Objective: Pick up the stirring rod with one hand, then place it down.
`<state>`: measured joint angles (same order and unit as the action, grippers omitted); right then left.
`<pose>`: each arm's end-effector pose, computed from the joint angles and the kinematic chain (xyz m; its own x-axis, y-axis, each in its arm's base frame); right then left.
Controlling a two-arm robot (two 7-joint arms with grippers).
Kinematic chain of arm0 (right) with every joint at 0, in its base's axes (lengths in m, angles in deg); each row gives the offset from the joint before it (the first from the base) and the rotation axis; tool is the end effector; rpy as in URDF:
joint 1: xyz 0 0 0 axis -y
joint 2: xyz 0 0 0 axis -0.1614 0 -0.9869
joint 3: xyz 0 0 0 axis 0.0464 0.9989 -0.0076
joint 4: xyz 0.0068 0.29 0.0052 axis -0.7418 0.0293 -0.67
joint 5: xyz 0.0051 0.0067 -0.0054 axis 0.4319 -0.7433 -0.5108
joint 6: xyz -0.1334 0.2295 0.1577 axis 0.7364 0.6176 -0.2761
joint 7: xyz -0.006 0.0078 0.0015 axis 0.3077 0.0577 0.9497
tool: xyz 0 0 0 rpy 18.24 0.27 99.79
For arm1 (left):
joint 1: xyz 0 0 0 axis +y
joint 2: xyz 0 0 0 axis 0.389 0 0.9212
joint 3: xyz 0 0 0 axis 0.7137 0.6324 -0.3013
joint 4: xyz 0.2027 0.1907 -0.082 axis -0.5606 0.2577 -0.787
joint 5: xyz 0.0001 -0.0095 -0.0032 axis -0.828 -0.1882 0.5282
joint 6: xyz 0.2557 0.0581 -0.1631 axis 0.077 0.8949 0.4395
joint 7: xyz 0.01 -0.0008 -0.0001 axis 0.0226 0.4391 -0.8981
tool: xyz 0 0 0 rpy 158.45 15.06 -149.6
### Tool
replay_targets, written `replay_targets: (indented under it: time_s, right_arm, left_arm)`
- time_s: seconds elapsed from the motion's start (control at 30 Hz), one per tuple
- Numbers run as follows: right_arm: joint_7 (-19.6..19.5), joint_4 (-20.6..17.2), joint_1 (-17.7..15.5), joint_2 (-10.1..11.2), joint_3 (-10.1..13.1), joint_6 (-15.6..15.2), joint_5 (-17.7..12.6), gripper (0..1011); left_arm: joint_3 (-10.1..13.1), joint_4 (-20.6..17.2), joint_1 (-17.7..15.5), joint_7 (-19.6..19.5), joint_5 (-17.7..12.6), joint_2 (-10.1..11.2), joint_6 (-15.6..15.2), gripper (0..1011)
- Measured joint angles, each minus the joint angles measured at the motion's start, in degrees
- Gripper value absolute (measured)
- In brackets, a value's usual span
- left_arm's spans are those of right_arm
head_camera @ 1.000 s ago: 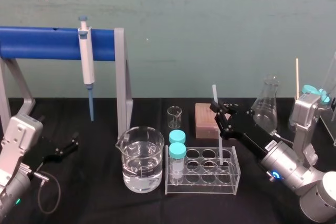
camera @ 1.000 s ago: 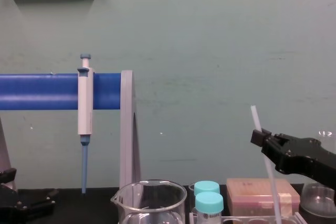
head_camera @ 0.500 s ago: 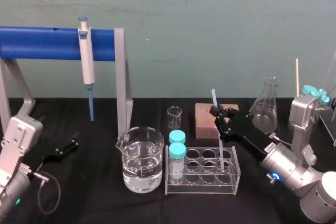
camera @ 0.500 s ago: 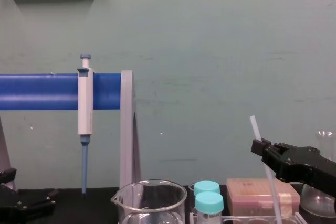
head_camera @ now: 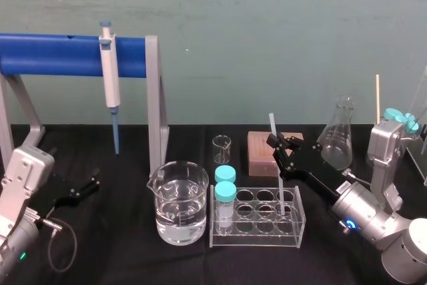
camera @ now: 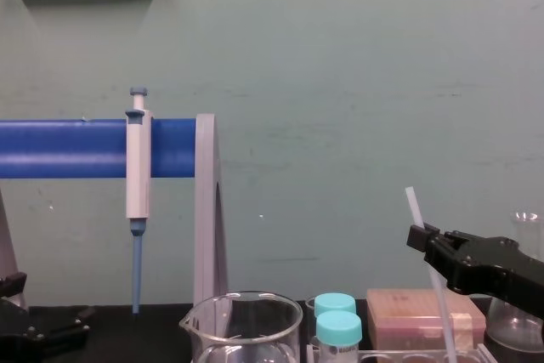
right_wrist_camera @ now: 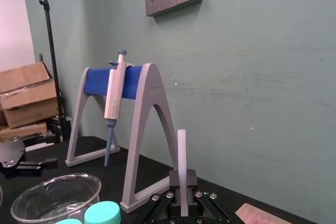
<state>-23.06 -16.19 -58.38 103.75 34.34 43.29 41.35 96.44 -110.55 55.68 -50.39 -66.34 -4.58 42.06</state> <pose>0.4246 -0.0506 -0.3210 0.6704 -0.7420 0.0008 0.7278 0.6577 0.1945 0.3581 0.0827 -0.3023 0.2925 0.8802 0.3737 -0.9552 0.2875 0.0703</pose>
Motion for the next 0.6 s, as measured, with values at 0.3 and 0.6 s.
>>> replay_targets:
  time_s: [0.3,0.6]
  right_arm:
    - [0.00,-0.06,-0.04,0.00,0.00,0.04,0.04,113]
    - [0.00,-0.11,-0.05,0.00,0.00,0.08,0.06,397]
  left_arm:
    - [0.00,0.00,0.00,0.00,0.00,0.00,0.00,1000]
    - [0.00,0.00,0.00,0.00,0.00,0.00,0.00,1000]
